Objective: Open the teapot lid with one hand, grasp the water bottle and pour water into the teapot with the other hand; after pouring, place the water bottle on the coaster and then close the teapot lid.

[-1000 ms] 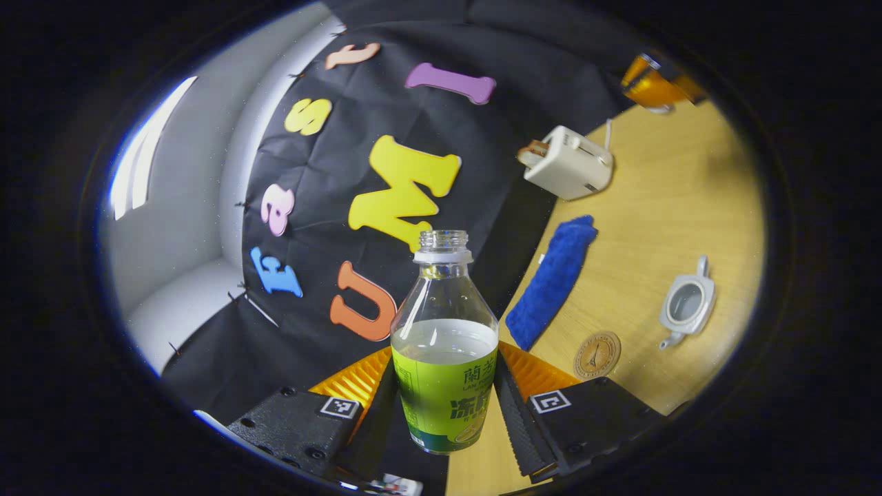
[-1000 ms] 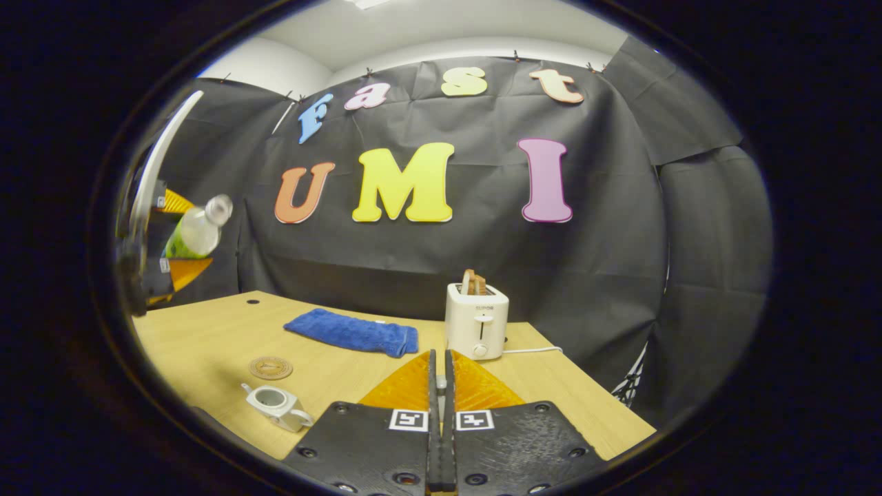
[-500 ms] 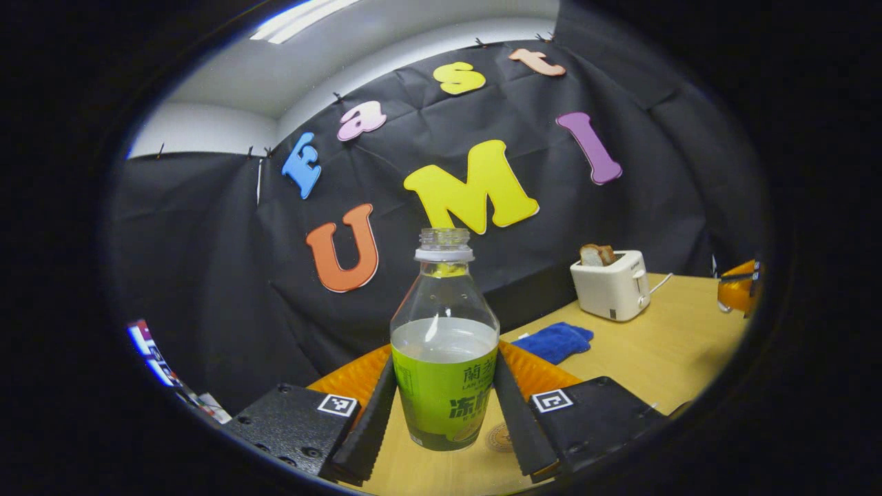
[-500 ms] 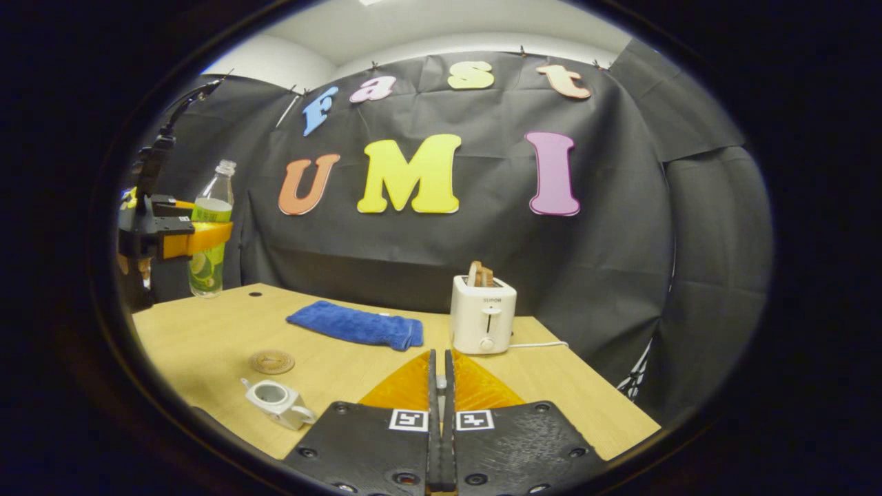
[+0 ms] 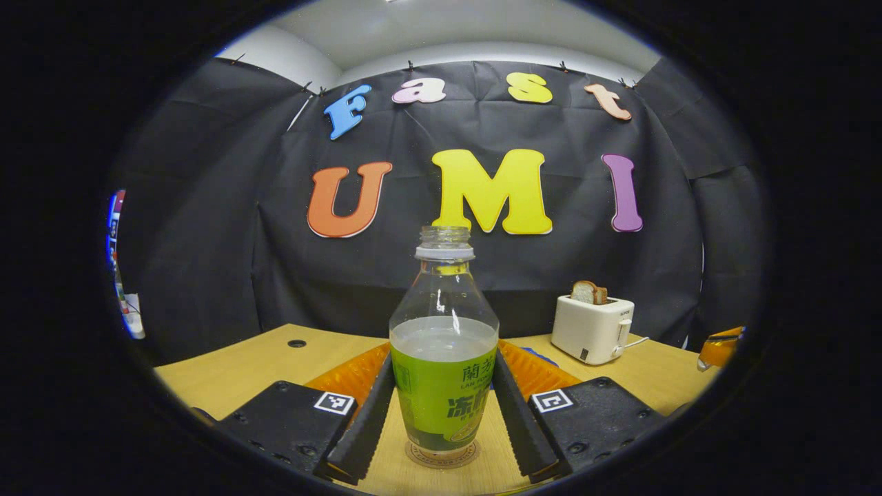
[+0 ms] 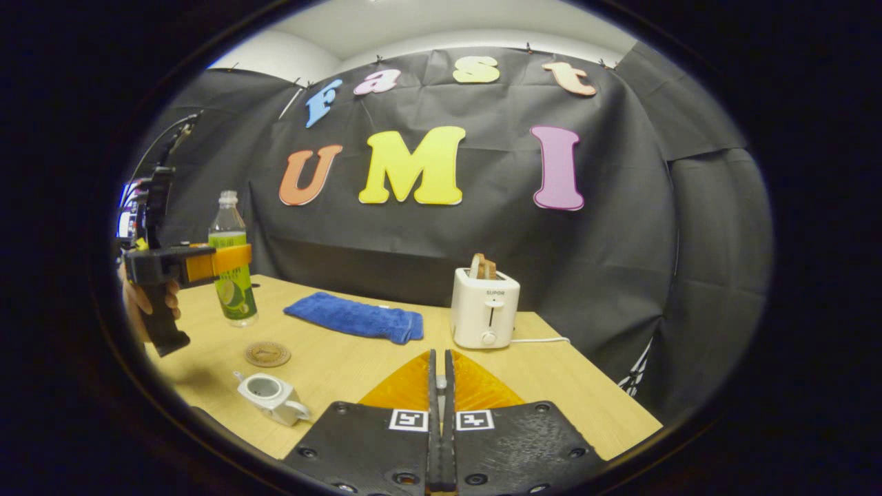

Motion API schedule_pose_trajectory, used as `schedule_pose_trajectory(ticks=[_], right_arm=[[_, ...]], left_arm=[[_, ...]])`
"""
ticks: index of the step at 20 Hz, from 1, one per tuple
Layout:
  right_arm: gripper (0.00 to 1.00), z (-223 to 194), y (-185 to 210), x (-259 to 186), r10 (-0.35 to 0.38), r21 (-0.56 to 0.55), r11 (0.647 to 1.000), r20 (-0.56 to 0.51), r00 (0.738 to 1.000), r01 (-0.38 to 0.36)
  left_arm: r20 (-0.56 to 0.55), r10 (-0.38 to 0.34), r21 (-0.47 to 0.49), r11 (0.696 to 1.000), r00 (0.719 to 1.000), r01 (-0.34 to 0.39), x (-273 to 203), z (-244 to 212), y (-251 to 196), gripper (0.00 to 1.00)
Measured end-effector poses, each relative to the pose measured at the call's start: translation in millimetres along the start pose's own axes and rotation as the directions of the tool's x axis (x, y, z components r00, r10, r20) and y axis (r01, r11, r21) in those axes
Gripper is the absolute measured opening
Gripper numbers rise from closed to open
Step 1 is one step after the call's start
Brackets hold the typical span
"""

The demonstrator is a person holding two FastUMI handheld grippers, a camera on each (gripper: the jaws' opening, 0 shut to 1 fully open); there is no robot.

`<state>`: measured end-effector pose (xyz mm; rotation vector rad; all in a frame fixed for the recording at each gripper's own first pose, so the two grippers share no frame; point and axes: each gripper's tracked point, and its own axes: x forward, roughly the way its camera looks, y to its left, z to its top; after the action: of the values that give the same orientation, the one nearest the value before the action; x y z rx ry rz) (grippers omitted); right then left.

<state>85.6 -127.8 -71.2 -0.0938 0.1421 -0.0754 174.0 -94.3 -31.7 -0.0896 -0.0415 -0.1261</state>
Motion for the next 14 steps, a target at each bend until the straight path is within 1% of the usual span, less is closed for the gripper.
schedule_pose_trajectory(ticks=[2, 9, 11, 14], right_arm=[[0.0, -3.4, 1.5, 2.8, 0.003, 0.0, 1.0, -0.009, 1.0, -0.003], [0.0, -11.7, 5.3, 8.0, 0.007, -0.002, 1.0, -0.03, 1.0, -0.007], [0.0, -12.2, 6.4, 9.0, 0.006, -0.006, 1.0, -0.033, 0.999, -0.007], [0.0, -11.5, 6.2, 8.3, 0.006, -0.008, 1.0, -0.031, 1.0, -0.006]], left_arm=[[-0.03, -0.005, -0.009, 1.0, 1.0, 0.004, 3.4, -16.6, 0.1, 0.78], [-0.063, -0.021, -0.011, 1.0, 0.998, 0.02, 16.0, -46.2, -3.2, 0.8], [-0.073, -0.022, -0.006, 1.0, 0.997, 0.022, 18.6, -51.1, -3.8, 0.8], [-0.051, -0.03, 0.0, 1.0, 0.998, 0.03, 17.1, -45.2, -5.8, 0.81]])
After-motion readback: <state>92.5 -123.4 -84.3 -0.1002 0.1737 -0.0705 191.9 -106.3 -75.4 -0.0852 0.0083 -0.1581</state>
